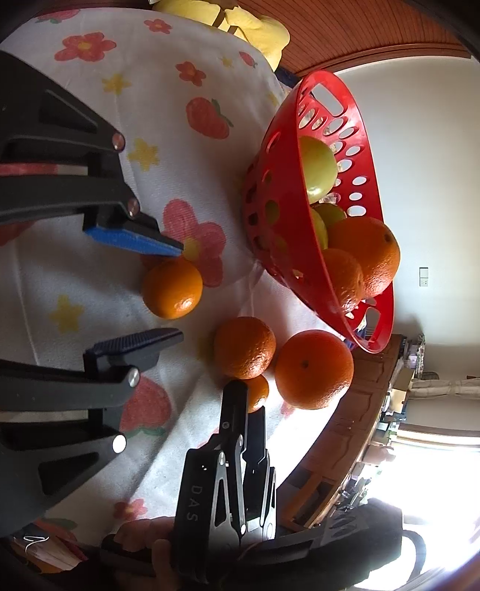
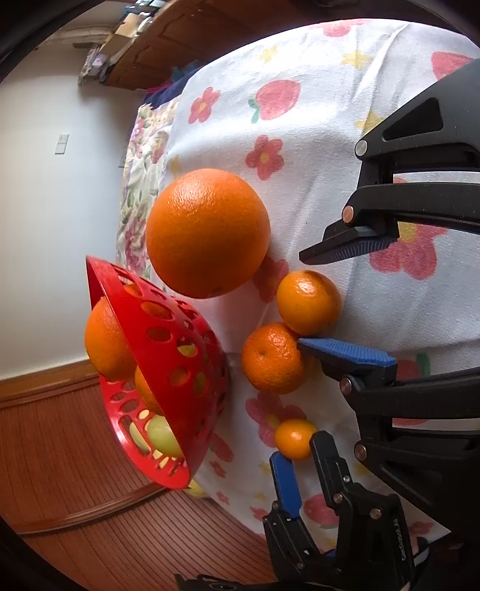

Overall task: Organize fruits
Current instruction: 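Close the left tool on a small orange while the right tool grips another small orange, then carry both small oranges over the red basket and open both tools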

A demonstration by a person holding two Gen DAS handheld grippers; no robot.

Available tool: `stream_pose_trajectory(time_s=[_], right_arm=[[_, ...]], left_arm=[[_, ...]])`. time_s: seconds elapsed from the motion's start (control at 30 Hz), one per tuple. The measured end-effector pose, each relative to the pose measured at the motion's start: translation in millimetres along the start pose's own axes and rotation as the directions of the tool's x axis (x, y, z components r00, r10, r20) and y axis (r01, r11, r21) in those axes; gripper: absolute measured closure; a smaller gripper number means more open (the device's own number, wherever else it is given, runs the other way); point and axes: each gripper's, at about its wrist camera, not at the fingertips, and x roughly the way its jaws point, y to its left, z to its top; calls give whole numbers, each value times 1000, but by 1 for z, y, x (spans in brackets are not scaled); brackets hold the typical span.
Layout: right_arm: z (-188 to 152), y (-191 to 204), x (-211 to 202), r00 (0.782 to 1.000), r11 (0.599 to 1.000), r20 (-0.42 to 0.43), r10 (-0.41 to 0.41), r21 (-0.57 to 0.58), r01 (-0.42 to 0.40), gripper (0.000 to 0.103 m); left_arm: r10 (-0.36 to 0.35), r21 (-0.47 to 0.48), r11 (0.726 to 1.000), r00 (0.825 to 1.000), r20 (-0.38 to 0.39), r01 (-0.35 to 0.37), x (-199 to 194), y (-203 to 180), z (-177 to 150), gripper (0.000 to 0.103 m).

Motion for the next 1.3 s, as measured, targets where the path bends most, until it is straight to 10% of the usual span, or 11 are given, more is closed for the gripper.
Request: stream_pose_trajectory(time_s=[0.6, 1.3], right_arm=[[-18, 7, -25, 1000, 1000, 21, -16, -19, 16, 67], [5, 25, -69, 994, 997, 109, 2, -73, 6, 67]], left_arm=[[12, 8, 1000, 1000, -7, -11, 0, -2, 0, 71], [27, 7, 1000, 984, 174, -29, -72, 20, 39, 71]])
